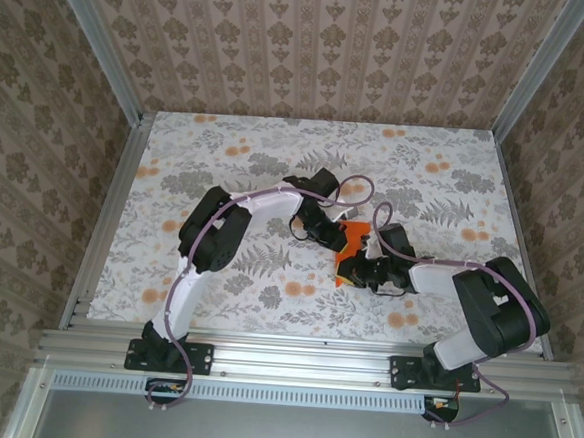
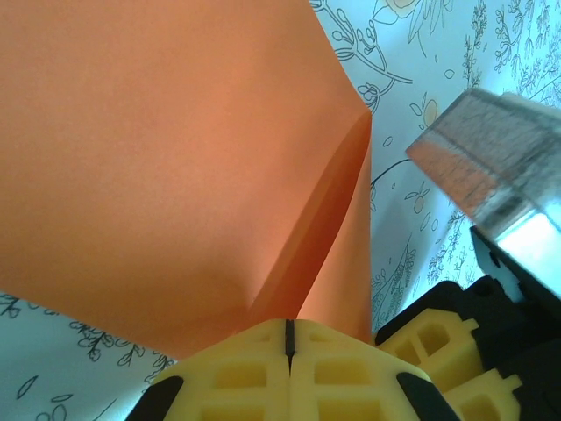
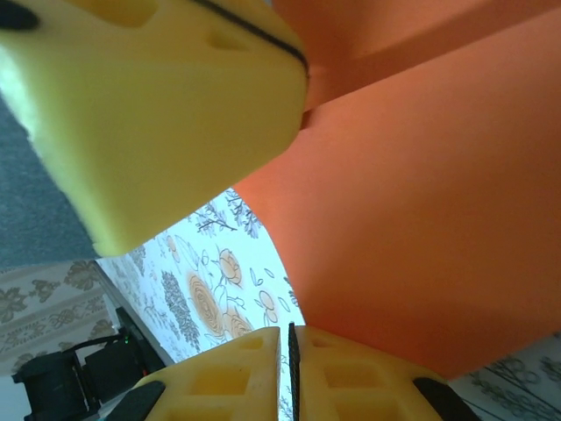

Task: Fold a paper plane with a square sheet of paper (pick it up from the middle)
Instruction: Third fold the triangle at the center of the table.

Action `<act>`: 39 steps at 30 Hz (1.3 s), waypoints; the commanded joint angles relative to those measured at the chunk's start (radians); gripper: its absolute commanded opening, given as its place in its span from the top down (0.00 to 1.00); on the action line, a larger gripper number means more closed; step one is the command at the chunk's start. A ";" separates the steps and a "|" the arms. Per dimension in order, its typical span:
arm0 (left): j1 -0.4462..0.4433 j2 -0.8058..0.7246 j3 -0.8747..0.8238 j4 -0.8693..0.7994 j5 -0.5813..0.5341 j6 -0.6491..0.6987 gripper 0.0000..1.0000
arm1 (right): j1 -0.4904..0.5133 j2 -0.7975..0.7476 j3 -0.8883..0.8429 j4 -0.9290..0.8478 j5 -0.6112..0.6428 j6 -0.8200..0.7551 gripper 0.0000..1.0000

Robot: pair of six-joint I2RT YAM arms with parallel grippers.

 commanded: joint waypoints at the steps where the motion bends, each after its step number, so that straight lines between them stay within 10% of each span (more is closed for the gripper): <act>1: 0.012 0.010 0.031 -0.033 0.023 0.028 1.00 | 0.011 0.045 -0.008 0.053 -0.038 0.023 0.87; 30: 0.013 -0.003 0.013 -0.017 -0.011 -0.016 1.00 | 0.075 -0.068 0.084 -0.294 0.131 -0.094 0.86; 39: 0.026 -0.182 -0.054 0.029 -0.221 -0.128 0.74 | -0.104 -0.296 0.068 -0.437 0.224 -0.144 0.84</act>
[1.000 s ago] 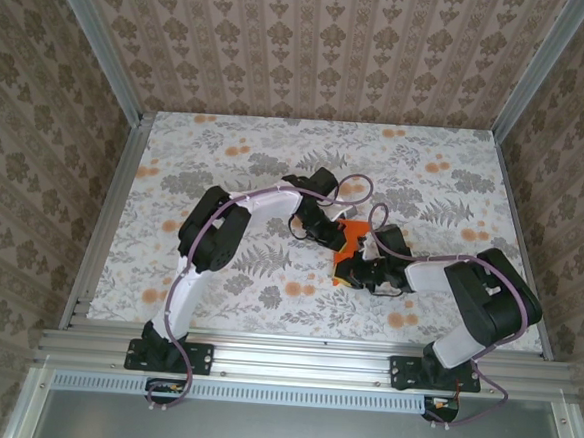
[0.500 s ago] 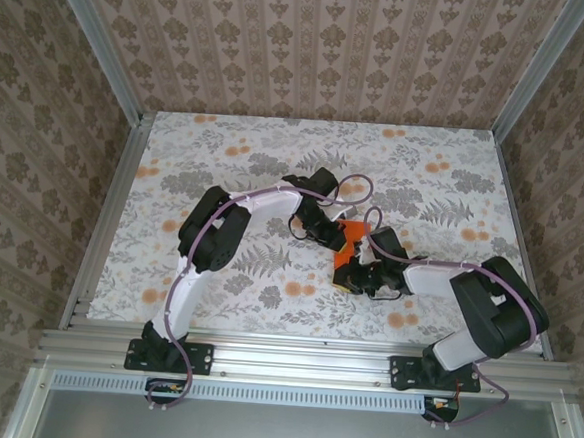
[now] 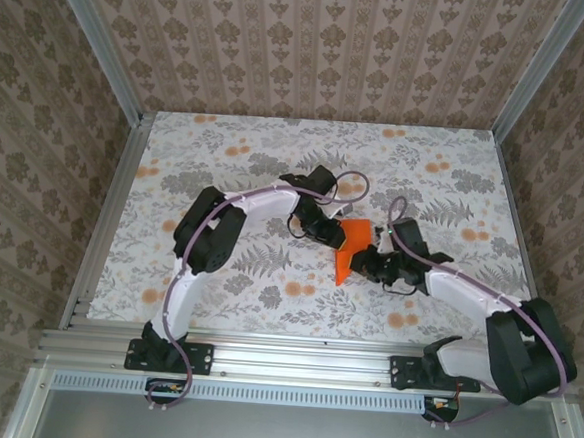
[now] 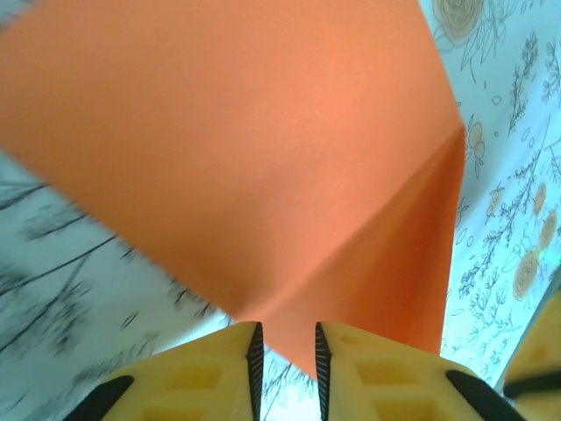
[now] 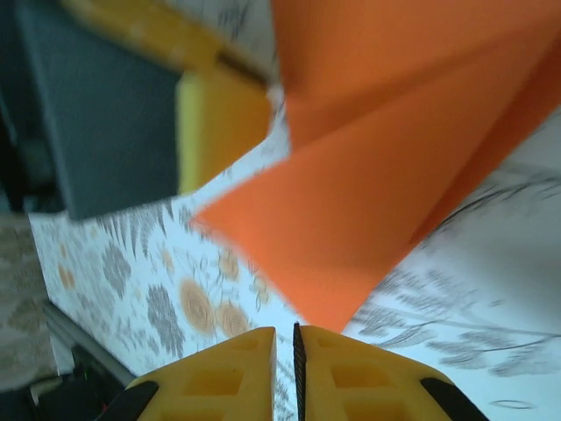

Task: Fold a paper plane with a square sheet of paper (pick it up from the middle)
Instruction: Third fold the triangle at the center of the table.

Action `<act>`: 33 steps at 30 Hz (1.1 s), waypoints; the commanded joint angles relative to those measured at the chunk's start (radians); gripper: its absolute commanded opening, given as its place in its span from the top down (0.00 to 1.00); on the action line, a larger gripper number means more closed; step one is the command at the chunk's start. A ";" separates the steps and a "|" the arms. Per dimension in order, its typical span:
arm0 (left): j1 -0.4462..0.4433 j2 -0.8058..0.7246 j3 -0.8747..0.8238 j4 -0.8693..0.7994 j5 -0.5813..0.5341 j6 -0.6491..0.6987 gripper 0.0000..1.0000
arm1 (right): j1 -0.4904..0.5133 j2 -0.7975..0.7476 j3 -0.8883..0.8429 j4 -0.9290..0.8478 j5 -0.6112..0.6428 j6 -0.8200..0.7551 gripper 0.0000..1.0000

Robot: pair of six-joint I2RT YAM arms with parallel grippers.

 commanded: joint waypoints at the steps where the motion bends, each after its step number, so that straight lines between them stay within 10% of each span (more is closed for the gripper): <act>1: 0.016 -0.139 -0.034 0.034 -0.105 -0.066 0.73 | -0.058 -0.014 0.013 -0.072 0.022 -0.033 0.84; 11: -0.065 -0.329 -0.188 0.103 -0.134 -0.151 0.89 | -0.084 0.228 0.132 0.123 -0.121 0.003 0.86; 33: -0.216 -0.070 -0.133 0.138 -0.195 -0.212 0.97 | -0.095 0.481 0.202 0.061 -0.049 -0.079 0.88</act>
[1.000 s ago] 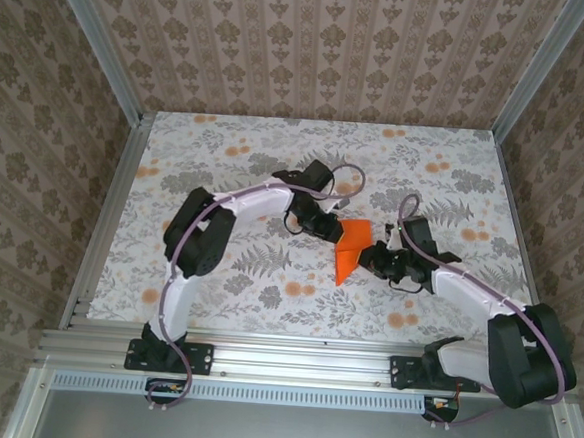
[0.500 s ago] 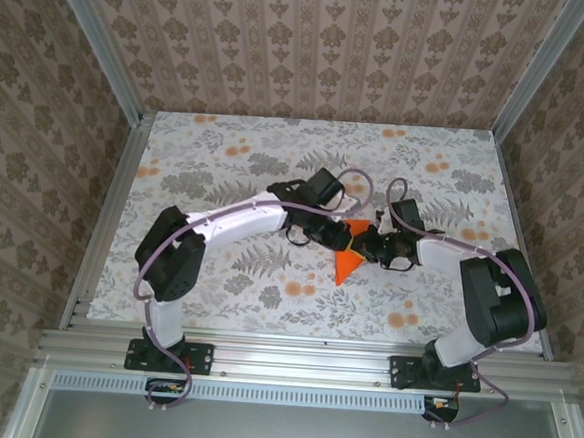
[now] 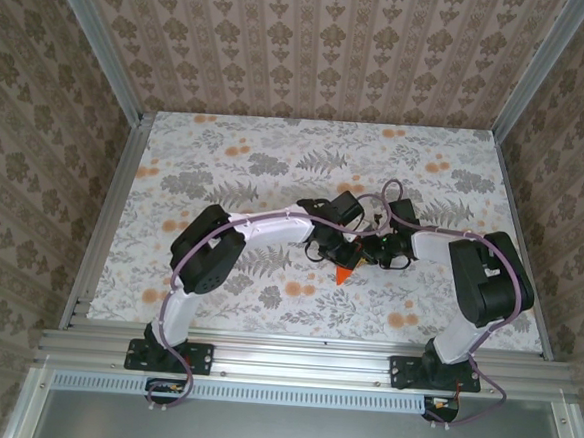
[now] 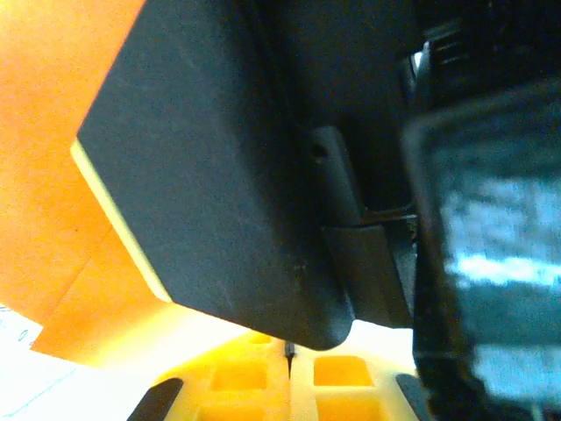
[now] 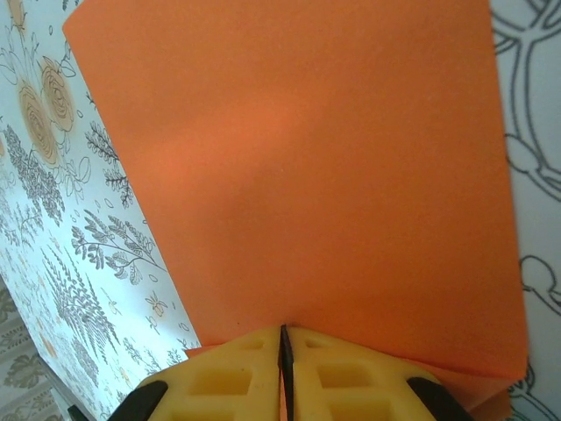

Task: Fold a paper plane with a square sheet of paper (pick it up from the middle)
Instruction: Third fold the triangle at the center of the table.

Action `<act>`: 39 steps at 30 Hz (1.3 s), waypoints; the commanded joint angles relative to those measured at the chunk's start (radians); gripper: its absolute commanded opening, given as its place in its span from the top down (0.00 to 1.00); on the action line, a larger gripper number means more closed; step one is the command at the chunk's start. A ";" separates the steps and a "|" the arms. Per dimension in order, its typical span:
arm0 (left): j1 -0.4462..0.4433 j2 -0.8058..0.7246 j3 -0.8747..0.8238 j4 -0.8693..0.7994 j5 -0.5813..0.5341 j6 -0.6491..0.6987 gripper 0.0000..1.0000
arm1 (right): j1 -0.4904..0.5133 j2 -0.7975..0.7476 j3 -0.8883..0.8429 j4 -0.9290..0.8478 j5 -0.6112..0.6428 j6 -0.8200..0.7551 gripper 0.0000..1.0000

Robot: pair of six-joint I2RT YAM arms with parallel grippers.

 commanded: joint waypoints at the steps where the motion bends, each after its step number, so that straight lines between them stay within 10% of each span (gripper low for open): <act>1: 0.001 0.033 -0.030 0.027 0.027 -0.030 0.96 | -0.003 0.036 -0.005 -0.005 0.014 -0.024 0.88; 17: 0.005 -0.129 -0.269 0.305 0.028 -0.129 0.95 | -0.027 0.052 -0.021 0.018 -0.004 -0.015 0.90; 39: -0.004 -0.154 -0.443 0.208 0.026 -0.142 0.98 | -0.040 0.067 -0.003 -0.028 0.004 -0.049 0.90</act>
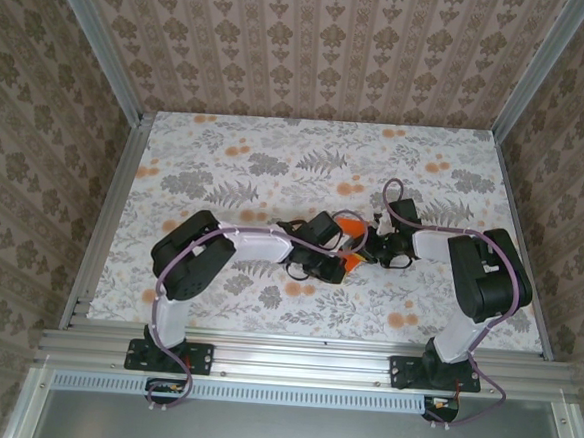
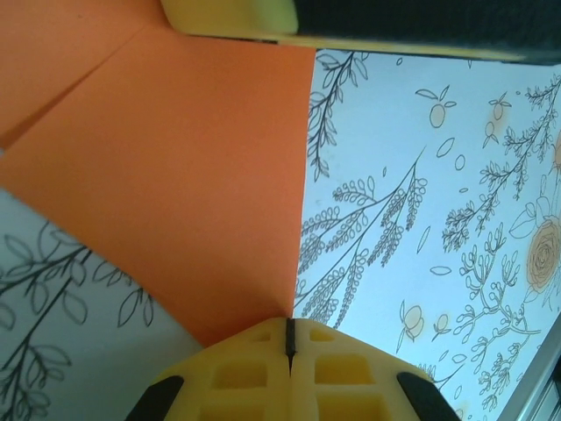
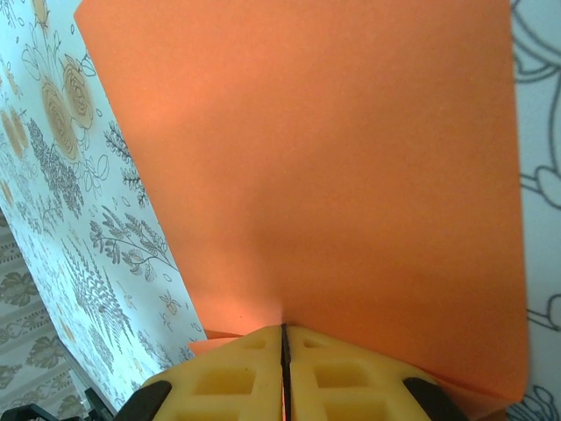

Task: Fold a paper plane with a square sheet of paper (pick it up from the middle)
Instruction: Third fold the triangle at the center of the table.

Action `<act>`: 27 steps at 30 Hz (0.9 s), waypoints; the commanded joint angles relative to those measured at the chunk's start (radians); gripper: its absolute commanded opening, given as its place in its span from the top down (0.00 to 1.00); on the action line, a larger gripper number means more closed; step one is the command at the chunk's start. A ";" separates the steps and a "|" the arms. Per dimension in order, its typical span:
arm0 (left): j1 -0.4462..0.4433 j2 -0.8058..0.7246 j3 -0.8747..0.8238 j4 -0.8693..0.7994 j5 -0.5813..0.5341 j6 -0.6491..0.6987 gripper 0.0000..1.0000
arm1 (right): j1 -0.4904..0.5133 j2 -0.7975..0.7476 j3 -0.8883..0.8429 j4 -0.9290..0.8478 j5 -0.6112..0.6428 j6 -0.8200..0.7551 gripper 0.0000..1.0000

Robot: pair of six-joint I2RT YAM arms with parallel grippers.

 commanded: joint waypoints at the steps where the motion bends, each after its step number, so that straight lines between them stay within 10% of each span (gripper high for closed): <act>1: -0.005 -0.023 -0.062 -0.126 0.001 -0.011 0.98 | -0.011 0.040 -0.003 -0.060 0.063 -0.026 0.90; 14: 0.000 -0.165 -0.116 -0.162 -0.028 -0.014 0.96 | -0.006 -0.008 -0.002 -0.023 -0.022 -0.001 0.89; 27: 0.090 -0.086 0.202 -0.184 0.013 -0.010 0.96 | -0.047 -0.256 0.081 -0.247 0.073 -0.060 0.74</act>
